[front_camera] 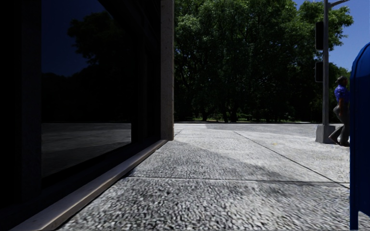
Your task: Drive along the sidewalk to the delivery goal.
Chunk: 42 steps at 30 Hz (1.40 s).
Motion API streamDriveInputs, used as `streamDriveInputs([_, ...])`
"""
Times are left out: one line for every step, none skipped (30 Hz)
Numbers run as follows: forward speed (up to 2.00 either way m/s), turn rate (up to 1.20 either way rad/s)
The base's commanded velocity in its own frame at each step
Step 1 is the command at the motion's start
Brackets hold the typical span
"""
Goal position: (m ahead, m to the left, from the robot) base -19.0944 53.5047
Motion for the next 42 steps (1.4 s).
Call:
streamDriveInputs([2.00,0.00])
streamDriveInputs([2.00,0.00])
streamDriveInputs([2.00,-0.09])
streamDriveInputs([2.00,-0.39])
streamDriveInputs([2.00,-0.80])
streamDriveInputs([2.00,-0.80])
streamDriveInputs([2.00,-0.97])
streamDriveInputs([2.00,-1.09])
streamDriveInputs([2.00,-1.13])
streamDriveInputs([2.00,-0.70])
streamDriveInputs([2.00,-0.70])
streamDriveInputs([2.00,-0.04])
streamDriveInputs([2.00,0.00])
streamDriveInputs([2.00,0.00])
streamDriveInputs([2.00,0.00])
streamDriveInputs([2.00,0.00])
streamDriveInputs([2.00,0.00])
streamDriveInputs([2.00,0.00])
streamDriveInputs([2.00,0.00])
streamDriveInputs([2.00,0.00])
streamDriveInputs([2.00,0.00])
streamDriveInputs([2.00,0.00])
streamDriveInputs([2.00,0.00])
streamDriveInputs([2.00,0.00])
streamDriveInputs([2.00,0.00])
streamDriveInputs([2.00,0.00])
streamDriveInputs([2.00,0.00])
streamDriveInputs([2.00,0.00])
streamDriveInputs([2.00,-0.15])
streamDriveInputs([2.00,-0.58])
streamDriveInputs([2.00,-0.82])
streamDriveInputs([2.00,-0.82])
streamDriveInputs([2.00,-0.96])
streamDriveInputs([2.00,-0.94])
streamDriveInputs([2.00,-0.18])
streamDriveInputs([2.00,-0.03])
streamDriveInputs([2.00,-0.03])
streamDriveInputs([2.00,0.00])
streamDriveInputs([2.00,0.00])
streamDriveInputs([2.00,0.00])
streamDriveInputs([2.00,0.00])
streamDriveInputs([2.00,0.00])
